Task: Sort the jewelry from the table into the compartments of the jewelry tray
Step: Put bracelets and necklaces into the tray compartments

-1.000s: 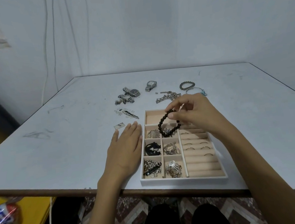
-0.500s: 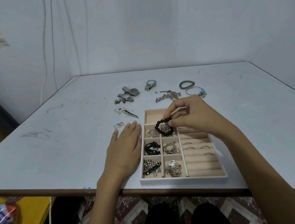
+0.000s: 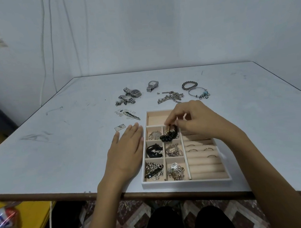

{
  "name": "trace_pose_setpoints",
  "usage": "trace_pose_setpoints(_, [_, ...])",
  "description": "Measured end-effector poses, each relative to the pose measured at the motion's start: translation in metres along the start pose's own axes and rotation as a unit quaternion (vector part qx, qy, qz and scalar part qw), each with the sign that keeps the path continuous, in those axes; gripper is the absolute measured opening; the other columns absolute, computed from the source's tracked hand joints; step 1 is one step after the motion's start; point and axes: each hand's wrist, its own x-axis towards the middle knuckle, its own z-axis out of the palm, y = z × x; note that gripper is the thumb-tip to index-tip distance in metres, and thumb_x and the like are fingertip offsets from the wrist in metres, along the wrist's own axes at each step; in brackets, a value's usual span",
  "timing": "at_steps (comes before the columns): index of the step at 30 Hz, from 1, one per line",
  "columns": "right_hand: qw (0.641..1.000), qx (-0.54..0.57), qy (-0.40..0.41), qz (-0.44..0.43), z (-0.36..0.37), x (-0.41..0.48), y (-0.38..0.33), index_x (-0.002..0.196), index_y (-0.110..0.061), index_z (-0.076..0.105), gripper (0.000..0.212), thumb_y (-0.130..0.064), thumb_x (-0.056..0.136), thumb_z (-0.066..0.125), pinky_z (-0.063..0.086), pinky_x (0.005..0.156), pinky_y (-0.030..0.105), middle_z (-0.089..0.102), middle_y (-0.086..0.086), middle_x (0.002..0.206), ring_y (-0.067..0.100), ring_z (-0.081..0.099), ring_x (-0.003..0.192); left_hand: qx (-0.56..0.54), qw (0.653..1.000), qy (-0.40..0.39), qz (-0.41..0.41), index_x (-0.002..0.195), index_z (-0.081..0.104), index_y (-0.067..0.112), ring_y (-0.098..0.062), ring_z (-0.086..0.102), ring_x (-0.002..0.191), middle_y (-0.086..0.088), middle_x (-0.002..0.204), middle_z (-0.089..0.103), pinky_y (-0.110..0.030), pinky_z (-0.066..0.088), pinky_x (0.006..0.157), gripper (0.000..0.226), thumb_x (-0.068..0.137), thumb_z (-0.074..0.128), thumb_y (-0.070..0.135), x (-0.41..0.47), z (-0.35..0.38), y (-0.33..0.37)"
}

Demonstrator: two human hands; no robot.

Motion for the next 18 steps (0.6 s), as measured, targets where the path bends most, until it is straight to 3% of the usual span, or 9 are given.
trace_pose_setpoints(3, [0.999, 0.015, 0.047, -0.005, -0.002, 0.001, 0.001, 0.088, -0.025, 0.073, 0.015, -0.011, 0.084, 0.068, 0.047, 0.069, 0.024, 0.069, -0.003, 0.089, 0.015, 0.060, 0.078, 0.002, 1.000, -0.001, -0.002, 0.152, 0.016, 0.025, -0.003, 0.003, 0.146, 0.011, 0.159, 0.010, -0.030, -0.003, 0.119, 0.048, 0.104, 0.018, 0.031, 0.000, 0.000, 0.000])
trace_pose_setpoints(4, [0.999, 0.021, 0.028, -0.008, -0.001, -0.001, -0.001, 0.089, -0.026, 0.073, 0.010, -0.020, 0.080, 0.075, 0.044, 0.069, 0.023, 0.068, -0.006, 0.089, 0.014, 0.058, 0.078, 0.001, 1.000, -0.002, -0.002, 0.152, 0.016, 0.026, -0.003, 0.003, 0.146, 0.011, 0.159, 0.010, -0.030, -0.003, 0.119, 0.048, 0.104, 0.018, 0.031, 0.000, 0.000, 0.000])
trace_pose_setpoints(7, [0.998, -0.002, -0.060, -0.019, 0.005, -0.004, -0.006, 0.089, -0.027, 0.075, 0.025, -0.037, 0.068, 0.084, 0.047, 0.073, 0.027, 0.064, -0.010, 0.088, 0.012, 0.058, 0.082, -0.001, 1.000, 0.000, -0.004, 0.152, 0.017, 0.026, -0.003, 0.003, 0.146, 0.011, 0.159, 0.011, -0.031, -0.003, 0.119, 0.048, 0.104, 0.018, 0.032, 0.001, 0.000, 0.000])
trace_pose_setpoints(9, [0.997, -0.004, -0.070, -0.027, 0.008, -0.004, -0.007, 0.086, -0.025, 0.076, 0.022, -0.037, 0.069, 0.083, 0.050, 0.073, 0.031, 0.064, -0.009, 0.085, 0.011, 0.059, 0.081, -0.001, 1.000, -0.001, -0.004, 0.152, 0.017, 0.026, -0.003, 0.003, 0.146, 0.011, 0.159, 0.011, -0.031, -0.003, 0.119, 0.048, 0.104, 0.018, 0.032, 0.001, 0.000, 0.000])
trace_pose_setpoints(13, [1.000, -0.018, 0.017, -0.018, 0.007, 0.000, -0.004, 0.076, -0.021, 0.075, 0.009, -0.030, 0.078, 0.076, 0.047, 0.075, 0.039, 0.063, -0.003, 0.085, 0.015, 0.054, 0.075, -0.003, 1.000, 0.000, -0.004, 0.152, 0.017, 0.026, -0.003, 0.004, 0.146, 0.011, 0.159, 0.011, -0.030, -0.002, 0.119, 0.048, 0.104, 0.018, 0.032, 0.000, 0.000, 0.000])
trace_pose_setpoints(18, [0.997, -0.037, 0.063, 0.024, 0.010, 0.002, 0.002, 0.088, -0.022, 0.071, 0.010, -0.019, 0.079, 0.075, 0.049, 0.076, 0.036, 0.061, -0.007, 0.087, 0.015, 0.056, 0.071, -0.008, 1.000, 0.003, -0.004, 0.151, 0.018, 0.025, -0.003, 0.004, 0.146, 0.011, 0.159, 0.012, -0.030, -0.003, 0.119, 0.048, 0.104, 0.019, 0.031, 0.001, 0.001, 0.000])
